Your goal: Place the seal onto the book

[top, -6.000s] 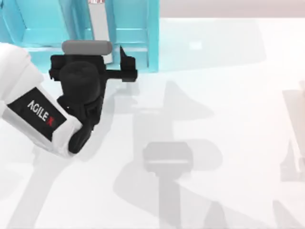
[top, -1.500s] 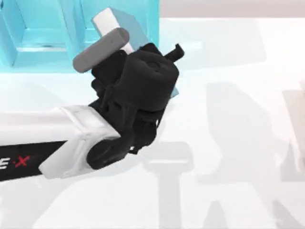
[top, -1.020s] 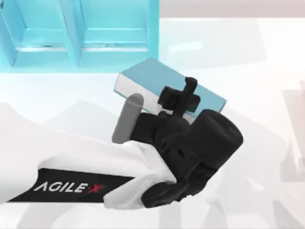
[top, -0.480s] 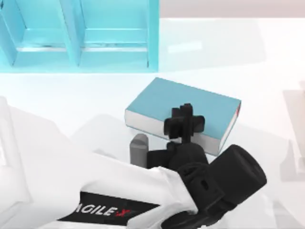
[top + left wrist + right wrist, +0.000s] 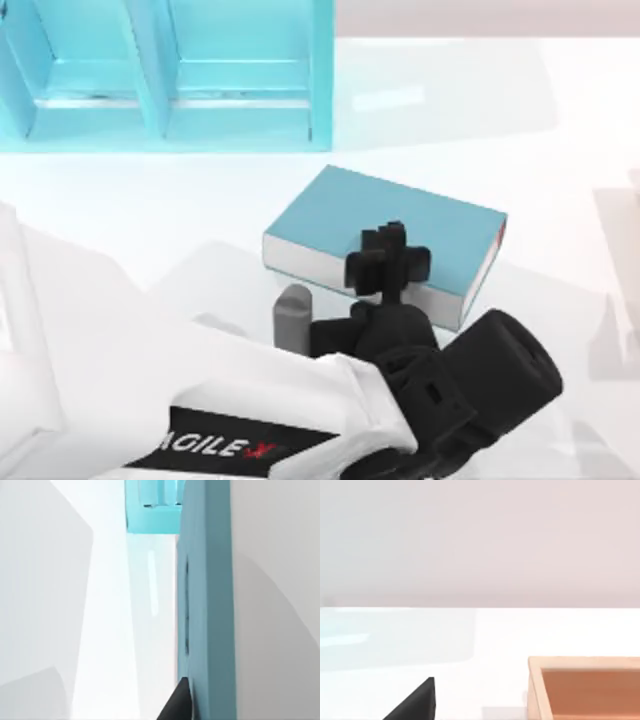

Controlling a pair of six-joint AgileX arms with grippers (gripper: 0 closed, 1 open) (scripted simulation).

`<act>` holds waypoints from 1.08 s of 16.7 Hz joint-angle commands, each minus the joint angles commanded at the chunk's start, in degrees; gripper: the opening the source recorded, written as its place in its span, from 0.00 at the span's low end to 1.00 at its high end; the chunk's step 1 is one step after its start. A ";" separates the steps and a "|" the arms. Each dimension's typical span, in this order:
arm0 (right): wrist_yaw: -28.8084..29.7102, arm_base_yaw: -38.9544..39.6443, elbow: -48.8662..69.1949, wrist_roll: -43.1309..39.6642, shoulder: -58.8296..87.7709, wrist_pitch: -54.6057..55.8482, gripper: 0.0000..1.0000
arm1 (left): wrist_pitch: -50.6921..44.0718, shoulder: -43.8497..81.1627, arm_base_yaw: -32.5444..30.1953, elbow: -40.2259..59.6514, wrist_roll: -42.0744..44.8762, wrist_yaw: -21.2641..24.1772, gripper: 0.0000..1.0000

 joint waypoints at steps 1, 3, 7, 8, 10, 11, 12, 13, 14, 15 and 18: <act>0.00 0.00 0.00 0.00 0.00 0.00 1.00 | -0.40 -0.11 -0.26 0.09 -0.40 -0.21 0.00; 0.00 0.00 0.00 0.00 0.00 0.00 1.00 | -0.52 -0.16 -0.35 0.14 -0.55 -0.30 0.00; 0.00 0.00 0.00 0.00 0.00 0.00 1.00 | 0.29 0.75 -0.14 -0.32 -0.49 -0.16 0.00; 0.00 0.00 0.00 0.00 0.00 0.00 1.00 | 1.28 1.49 -0.15 -0.63 -0.47 -0.18 0.00; 0.00 0.00 0.00 0.00 0.00 0.00 1.00 | 3.75 3.23 -0.13 -1.40 -0.42 -0.10 0.00; 0.00 0.00 0.00 0.00 0.00 0.00 1.00 | 4.93 4.01 -0.12 -1.74 -0.39 -0.04 0.00; 0.00 0.00 0.00 0.00 0.00 0.00 1.00 | 5.84 4.59 -0.11 -1.99 -0.38 -0.02 0.00; 0.00 0.00 0.00 0.00 0.00 0.00 1.00 | 6.30 4.86 -0.10 -2.11 -0.38 -0.02 0.00; 0.00 0.00 0.00 0.00 0.00 0.00 1.00 | 6.33 4.88 -0.10 -2.11 -0.38 -0.02 0.00; 0.00 0.00 0.00 0.00 0.00 0.00 1.00 | 6.33 4.88 -0.10 -2.11 -0.38 -0.02 0.00; 0.00 0.00 0.00 0.00 0.00 0.00 1.00 | 6.33 4.88 -0.10 -2.11 -0.38 -0.02 0.15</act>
